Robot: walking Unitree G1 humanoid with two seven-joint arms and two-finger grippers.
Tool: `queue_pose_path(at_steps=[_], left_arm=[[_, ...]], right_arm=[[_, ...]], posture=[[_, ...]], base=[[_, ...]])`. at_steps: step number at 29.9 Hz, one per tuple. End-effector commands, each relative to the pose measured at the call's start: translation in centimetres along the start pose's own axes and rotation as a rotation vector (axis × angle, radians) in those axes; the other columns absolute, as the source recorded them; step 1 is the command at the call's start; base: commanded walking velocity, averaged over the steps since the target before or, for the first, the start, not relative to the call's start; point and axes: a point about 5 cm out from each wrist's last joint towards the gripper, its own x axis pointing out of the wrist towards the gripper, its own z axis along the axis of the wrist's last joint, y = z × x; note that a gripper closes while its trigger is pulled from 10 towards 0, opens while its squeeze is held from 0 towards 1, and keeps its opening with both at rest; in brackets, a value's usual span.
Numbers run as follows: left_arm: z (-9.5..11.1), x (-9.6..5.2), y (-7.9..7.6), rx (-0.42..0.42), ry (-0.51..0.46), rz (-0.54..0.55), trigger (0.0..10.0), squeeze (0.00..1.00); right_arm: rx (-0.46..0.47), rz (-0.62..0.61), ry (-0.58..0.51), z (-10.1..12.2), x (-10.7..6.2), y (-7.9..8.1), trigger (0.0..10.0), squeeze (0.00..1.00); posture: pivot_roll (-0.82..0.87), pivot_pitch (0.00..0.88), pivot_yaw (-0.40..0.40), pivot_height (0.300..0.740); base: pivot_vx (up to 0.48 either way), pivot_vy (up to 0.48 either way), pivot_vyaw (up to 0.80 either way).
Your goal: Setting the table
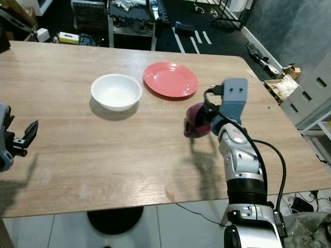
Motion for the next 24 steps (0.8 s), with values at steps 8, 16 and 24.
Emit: queue_pose_path(at_steps=[8,16,24], left_arm=[[-0.2,0.3,-0.4,-0.007,0.002,-0.019,10.0,0.0],[-0.1,0.4,-0.4,-0.003,-0.004,-0.019,10.0,0.0],[0.0,0.2,-0.4,-0.002,-0.006,-0.013,10.0,0.0]], right_arm=[[0.115,0.097,0.146,-4.3,-2.0,2.0,10.0,0.0],[0.079,0.175,0.137,-5.0,-1.5,5.1,10.0,0.0],[-0.043,0.172,0.0,-4.4,-0.5,6.7,10.0,0.0]], posture=[[0.12,0.097,-0.02,0.74],[0.14,0.097,-0.018,0.74],[0.16,0.102,-0.022,0.74]], base=[[0.0,0.0,0.0],[0.0,0.0,0.0],[0.0,0.0,0.0]])
